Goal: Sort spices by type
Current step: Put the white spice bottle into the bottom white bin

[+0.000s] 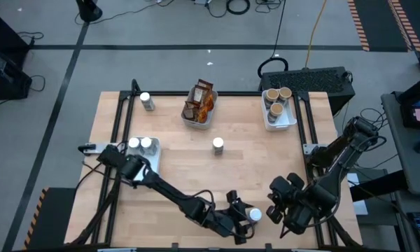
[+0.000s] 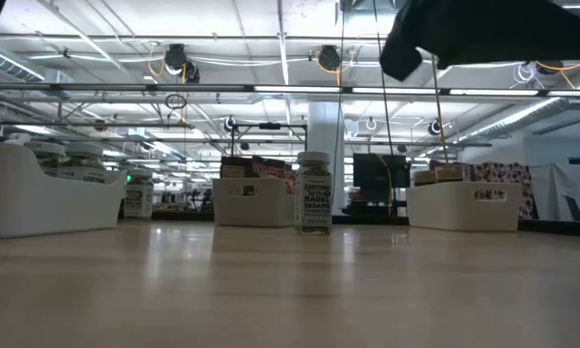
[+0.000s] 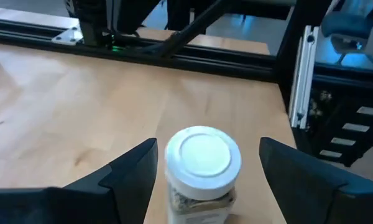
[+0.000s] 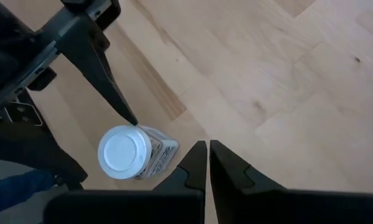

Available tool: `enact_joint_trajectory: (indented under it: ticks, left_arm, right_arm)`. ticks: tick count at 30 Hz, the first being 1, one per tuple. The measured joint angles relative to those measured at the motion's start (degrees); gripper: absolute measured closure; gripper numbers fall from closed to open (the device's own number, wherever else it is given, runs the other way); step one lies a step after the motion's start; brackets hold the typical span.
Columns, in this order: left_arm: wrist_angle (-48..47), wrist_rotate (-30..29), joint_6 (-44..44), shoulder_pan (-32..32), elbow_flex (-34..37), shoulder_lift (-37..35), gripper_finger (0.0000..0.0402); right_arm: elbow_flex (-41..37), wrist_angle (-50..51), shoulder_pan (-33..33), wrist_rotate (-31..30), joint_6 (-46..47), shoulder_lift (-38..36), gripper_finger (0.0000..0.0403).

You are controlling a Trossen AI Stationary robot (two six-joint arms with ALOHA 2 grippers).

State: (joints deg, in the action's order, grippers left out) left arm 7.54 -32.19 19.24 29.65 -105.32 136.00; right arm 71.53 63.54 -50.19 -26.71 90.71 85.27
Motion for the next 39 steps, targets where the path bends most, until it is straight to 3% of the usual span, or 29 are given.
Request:
enact_joint_trajectory:
  ticks: [5, 12, 33, 39]
  left_arm:
    - [5.5, -0.4, 0.0, 0.2, 0.0, 1.5, 0.0118]
    - [6.4, -3.2, 0.0, 0.3, 0.0, 4.1, 0.0118]
    - [10.1, -4.1, 1.9, -2.6, 0.0, 6.6, 0.0119]
    - [9.8, -3.9, 1.2, -2.7, 0.0, 6.6, 0.0159]
  right_arm:
    - [0.0, 0.0, -0.9, 0.0, 0.9, 0.0, 0.0403]
    - [0.0, -0.3, -1.5, 0.0, 1.8, 0.0, 0.0403]
    - [0.0, -0.3, -1.6, 1.6, 1.5, 0.0, 0.0403]
    - [0.0, 0.0, -1.6, 1.5, 1.2, 0.0, 0.0403]
